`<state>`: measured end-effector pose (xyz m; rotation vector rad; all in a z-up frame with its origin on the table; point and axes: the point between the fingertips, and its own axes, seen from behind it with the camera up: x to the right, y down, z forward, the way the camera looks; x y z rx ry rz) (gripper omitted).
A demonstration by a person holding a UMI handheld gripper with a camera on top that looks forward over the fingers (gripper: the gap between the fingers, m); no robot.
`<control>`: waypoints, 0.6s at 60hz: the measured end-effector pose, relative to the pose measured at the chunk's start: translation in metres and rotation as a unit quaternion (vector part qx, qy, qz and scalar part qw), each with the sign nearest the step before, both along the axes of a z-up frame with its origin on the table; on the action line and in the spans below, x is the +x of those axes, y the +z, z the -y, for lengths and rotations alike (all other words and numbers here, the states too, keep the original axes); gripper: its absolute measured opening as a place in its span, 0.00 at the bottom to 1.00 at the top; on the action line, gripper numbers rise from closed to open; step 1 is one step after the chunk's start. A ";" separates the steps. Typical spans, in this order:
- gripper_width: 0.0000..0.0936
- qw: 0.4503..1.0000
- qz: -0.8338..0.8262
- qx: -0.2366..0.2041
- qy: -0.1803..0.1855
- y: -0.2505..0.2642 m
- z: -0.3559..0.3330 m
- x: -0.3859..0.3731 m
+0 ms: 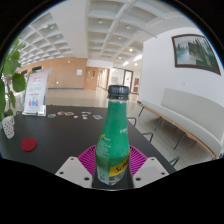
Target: Pour water
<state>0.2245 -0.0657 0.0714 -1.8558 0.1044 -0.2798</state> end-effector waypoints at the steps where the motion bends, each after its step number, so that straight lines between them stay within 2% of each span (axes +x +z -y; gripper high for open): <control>1: 0.43 1.000 0.002 0.000 -0.003 0.002 -0.001 -0.002; 10: 0.43 0.997 0.056 0.019 -0.039 0.050 -0.001 0.006; 21: 0.43 0.970 0.210 0.067 -0.102 0.168 -0.012 -0.003; 29: 0.43 0.911 0.382 0.116 -0.100 0.267 -0.037 -0.064; 36: 0.43 0.814 0.554 0.156 -0.073 0.331 -0.060 -0.152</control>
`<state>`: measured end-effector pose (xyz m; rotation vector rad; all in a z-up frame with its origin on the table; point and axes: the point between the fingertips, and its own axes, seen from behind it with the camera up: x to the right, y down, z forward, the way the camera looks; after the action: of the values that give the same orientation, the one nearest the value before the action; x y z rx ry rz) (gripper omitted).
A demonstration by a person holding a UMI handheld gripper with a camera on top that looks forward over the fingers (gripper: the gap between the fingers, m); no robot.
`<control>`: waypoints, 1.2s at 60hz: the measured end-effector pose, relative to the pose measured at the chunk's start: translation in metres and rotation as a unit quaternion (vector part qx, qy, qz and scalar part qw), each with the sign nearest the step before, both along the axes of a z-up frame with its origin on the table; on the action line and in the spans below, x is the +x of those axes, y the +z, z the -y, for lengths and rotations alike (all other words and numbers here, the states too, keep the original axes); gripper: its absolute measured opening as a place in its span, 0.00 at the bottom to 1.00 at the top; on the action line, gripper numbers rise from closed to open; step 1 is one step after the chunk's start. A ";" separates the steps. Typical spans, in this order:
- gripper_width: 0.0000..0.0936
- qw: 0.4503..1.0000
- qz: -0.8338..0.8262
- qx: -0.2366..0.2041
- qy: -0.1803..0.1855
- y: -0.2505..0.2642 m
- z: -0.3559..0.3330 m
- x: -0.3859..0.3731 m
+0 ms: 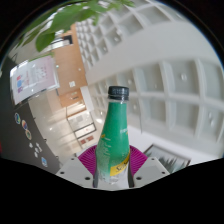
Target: Pour water
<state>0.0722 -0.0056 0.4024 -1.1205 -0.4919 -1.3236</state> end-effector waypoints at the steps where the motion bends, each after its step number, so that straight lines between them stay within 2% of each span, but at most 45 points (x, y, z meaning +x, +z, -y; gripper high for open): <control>1: 0.43 1.000 0.031 0.000 0.003 0.005 -0.004 -0.015; 4: 0.43 0.992 0.123 0.004 0.011 0.014 -0.013 -0.061; 11: 0.43 0.944 0.328 0.001 0.043 -0.008 -0.036 -0.168; 15: 0.43 0.902 0.427 -0.008 0.066 -0.050 -0.048 -0.213; 21: 0.44 0.829 0.552 -0.041 0.081 -0.109 -0.058 -0.277; 27: 0.43 0.764 0.635 -0.051 0.106 -0.169 -0.056 -0.318; 32: 0.43 0.759 0.639 -0.058 0.112 -0.185 -0.059 -0.325; 39: 0.43 0.780 0.612 -0.053 0.120 -0.168 -0.057 -0.332; 46: 0.43 0.855 0.494 -0.028 0.158 -0.106 -0.043 -0.333; 51: 0.43 0.927 0.312 -0.020 0.206 -0.054 -0.033 -0.313; 56: 0.43 0.965 0.079 -0.022 0.249 -0.013 -0.024 -0.277; 59: 0.43 0.958 -0.065 -0.040 0.278 -0.007 -0.025 -0.254; 61: 0.43 0.944 -0.156 -0.059 0.284 -0.017 -0.027 -0.244; 64: 0.43 0.906 -0.280 -0.105 0.301 -0.041 -0.038 -0.233; 65: 0.43 0.898 -0.311 -0.102 0.293 -0.056 -0.021 -0.251; 67: 0.43 0.864 -0.374 -0.131 0.310 -0.076 -0.034 -0.242; 69: 0.43 0.839 -0.420 -0.151 0.310 -0.100 -0.036 -0.239; 72: 0.43 0.819 -0.467 -0.169 0.289 -0.141 -0.023 -0.247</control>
<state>-0.1746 0.0178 0.2612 -1.5879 -0.2757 -0.0644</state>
